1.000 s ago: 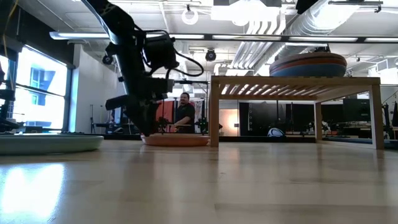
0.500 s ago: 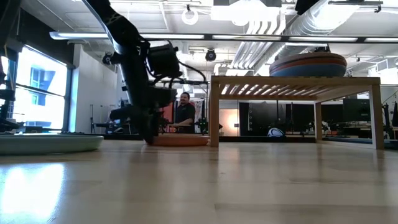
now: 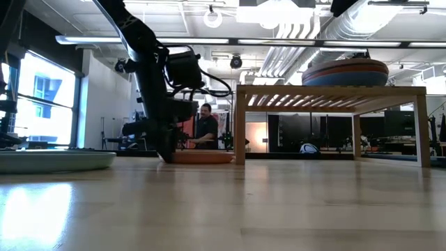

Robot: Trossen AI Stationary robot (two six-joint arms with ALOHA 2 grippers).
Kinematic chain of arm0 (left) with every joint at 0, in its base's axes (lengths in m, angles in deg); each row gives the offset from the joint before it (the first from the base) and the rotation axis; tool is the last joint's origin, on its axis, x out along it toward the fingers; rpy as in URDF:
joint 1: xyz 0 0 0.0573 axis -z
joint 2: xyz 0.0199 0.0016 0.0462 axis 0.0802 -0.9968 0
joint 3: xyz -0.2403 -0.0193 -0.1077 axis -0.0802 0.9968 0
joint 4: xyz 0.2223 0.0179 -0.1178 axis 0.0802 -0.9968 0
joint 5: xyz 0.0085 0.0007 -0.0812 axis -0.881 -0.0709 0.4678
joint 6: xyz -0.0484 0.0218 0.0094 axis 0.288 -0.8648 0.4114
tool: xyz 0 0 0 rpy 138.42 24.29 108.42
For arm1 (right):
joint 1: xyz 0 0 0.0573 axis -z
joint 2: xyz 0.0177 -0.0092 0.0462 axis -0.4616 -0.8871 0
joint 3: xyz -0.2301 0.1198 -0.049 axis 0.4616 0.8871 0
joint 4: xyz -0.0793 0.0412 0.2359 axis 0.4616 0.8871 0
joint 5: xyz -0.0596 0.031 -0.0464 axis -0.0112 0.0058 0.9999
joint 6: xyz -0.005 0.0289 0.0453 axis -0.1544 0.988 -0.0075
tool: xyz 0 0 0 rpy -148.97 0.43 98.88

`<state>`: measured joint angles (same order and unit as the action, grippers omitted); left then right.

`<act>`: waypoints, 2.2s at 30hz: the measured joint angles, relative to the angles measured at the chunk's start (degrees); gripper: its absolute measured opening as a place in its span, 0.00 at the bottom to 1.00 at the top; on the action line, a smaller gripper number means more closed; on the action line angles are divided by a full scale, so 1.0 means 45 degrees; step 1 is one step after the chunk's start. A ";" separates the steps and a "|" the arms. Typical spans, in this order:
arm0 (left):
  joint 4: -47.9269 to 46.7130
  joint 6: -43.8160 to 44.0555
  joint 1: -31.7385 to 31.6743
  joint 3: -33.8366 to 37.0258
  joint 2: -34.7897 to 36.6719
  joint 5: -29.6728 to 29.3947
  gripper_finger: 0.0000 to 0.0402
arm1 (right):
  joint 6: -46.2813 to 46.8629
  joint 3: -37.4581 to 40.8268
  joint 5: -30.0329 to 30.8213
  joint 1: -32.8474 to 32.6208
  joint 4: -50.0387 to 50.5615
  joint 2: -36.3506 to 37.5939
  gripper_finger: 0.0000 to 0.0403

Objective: Place and stack plates onto a shelf
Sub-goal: Put the light orange plate on the shelf

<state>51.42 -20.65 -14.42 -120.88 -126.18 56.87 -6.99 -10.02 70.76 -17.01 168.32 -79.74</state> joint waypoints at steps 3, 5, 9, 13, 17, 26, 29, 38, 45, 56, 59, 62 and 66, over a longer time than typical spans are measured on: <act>-0.0019 0.0013 0.0024 -0.0004 -0.0033 -0.0165 0.02 | 0.0237 0.0000 0.0281 0.0001 0.0004 0.0000 0.18; -0.0056 0.0131 0.0009 0.0000 -0.0034 -0.0174 0.02 | 0.0238 0.0000 0.0358 0.0001 0.0005 0.0000 0.18; -0.0292 0.0507 0.0012 0.0027 0.0113 -0.0307 0.01 | 0.0243 0.0000 0.0439 0.0001 0.0005 0.0000 0.18; -0.0797 0.0822 0.0073 0.0073 0.0597 -0.0883 0.01 | 0.0343 0.0000 0.0444 0.0001 0.0005 0.0000 0.18; -0.1514 0.1237 0.0073 0.0068 0.1302 -0.1266 0.00 | 0.0563 0.0000 0.0534 0.0001 0.0005 0.0000 0.18; -0.2589 0.1802 0.0063 0.0064 0.3295 -0.2668 0.00 | 0.0546 0.0000 0.0944 0.0001 0.0005 0.0000 0.18; -0.2667 0.1797 0.0048 0.0044 0.3953 -0.2984 0.00 | 0.0544 0.0000 0.0979 0.0001 0.0005 0.0000 0.18; -0.2671 0.1246 0.0039 -0.0275 0.5722 -0.3872 0.00 | 0.0573 0.0000 0.1053 0.0001 0.0005 0.0005 0.18; -0.2580 0.0524 0.0039 -0.2040 0.5887 -0.4099 0.00 | 0.1132 0.0000 0.1163 0.0001 0.0005 0.0005 0.18; -0.1069 -0.1693 0.0039 -0.3900 0.5887 -0.3949 0.00 | 0.1525 0.0015 0.1178 0.0001 0.0005 0.0005 0.18; -0.0097 -0.2548 0.0039 -0.3905 0.5882 -0.3934 0.00 | 0.1530 0.0015 0.1189 0.0001 0.0005 0.0005 0.18; 0.0901 -0.3362 0.0039 -0.3910 0.5790 -0.3931 0.00 | 0.1532 0.0015 0.1326 0.0001 0.0005 0.0005 0.18; 0.2013 -0.4350 0.0039 -0.3910 0.5504 -0.3926 0.00 | 0.1535 0.0015 0.1532 0.0001 0.0005 0.0000 0.18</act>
<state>60.48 -40.23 -14.25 -138.47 -101.41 39.21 -0.08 -9.95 77.66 -17.01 168.34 -79.74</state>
